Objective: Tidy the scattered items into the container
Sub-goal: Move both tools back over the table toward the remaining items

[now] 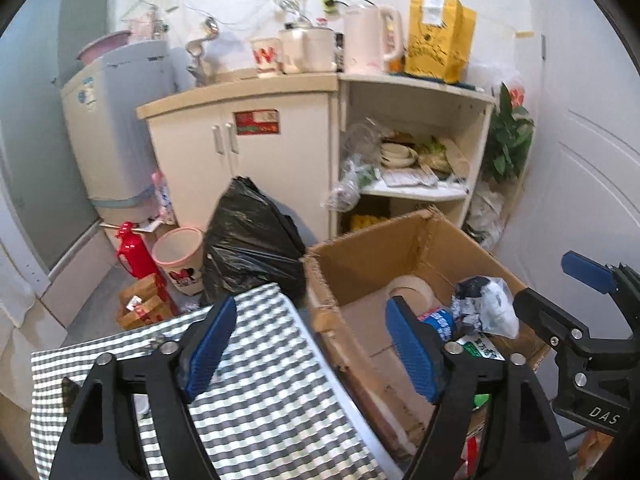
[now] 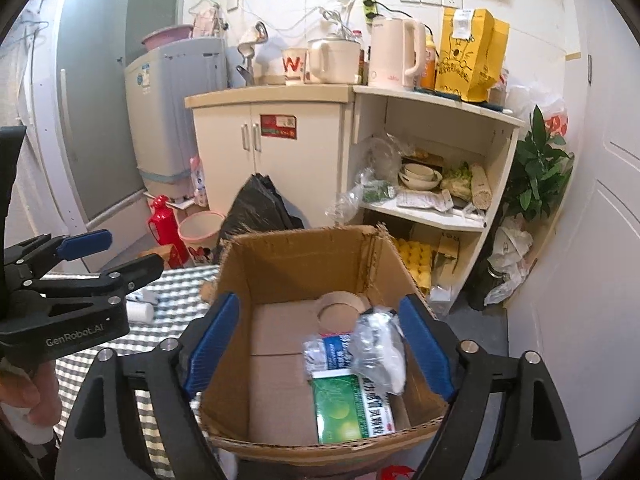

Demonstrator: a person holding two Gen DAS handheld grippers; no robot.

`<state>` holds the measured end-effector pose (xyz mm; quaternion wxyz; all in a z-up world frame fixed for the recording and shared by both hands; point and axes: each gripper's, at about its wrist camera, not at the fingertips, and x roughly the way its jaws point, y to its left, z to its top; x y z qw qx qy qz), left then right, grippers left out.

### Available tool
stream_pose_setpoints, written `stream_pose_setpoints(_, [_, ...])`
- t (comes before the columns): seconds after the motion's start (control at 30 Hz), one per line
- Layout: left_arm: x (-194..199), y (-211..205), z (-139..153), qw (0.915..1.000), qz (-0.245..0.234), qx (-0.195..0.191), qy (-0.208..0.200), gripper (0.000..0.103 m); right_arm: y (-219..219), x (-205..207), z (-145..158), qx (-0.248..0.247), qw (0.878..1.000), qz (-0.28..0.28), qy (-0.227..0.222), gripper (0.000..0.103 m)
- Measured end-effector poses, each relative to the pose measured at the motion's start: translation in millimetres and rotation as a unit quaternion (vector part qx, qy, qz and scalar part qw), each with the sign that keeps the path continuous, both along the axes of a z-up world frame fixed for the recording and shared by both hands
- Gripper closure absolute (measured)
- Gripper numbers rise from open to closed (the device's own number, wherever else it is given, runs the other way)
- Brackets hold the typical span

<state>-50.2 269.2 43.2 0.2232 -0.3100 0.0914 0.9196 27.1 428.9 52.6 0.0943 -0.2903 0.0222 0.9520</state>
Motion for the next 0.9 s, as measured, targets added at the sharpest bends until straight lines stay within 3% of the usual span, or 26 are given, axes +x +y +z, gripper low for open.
stream_pose_setpoints(0.43, [21.6,-95.0,21.1,0.9949,0.085,0.041,0.036,0.000,-65.2,7.9,20.2,0.002,0.998,0.047,0.049,0.000])
stream_pose_setpoints(0.9, [35.5,-181.3,18.2,0.9860,0.157,0.026,0.051,0.000,-138.5,-0.7,15.0,-0.011,0.994,0.103,0.043,0.000])
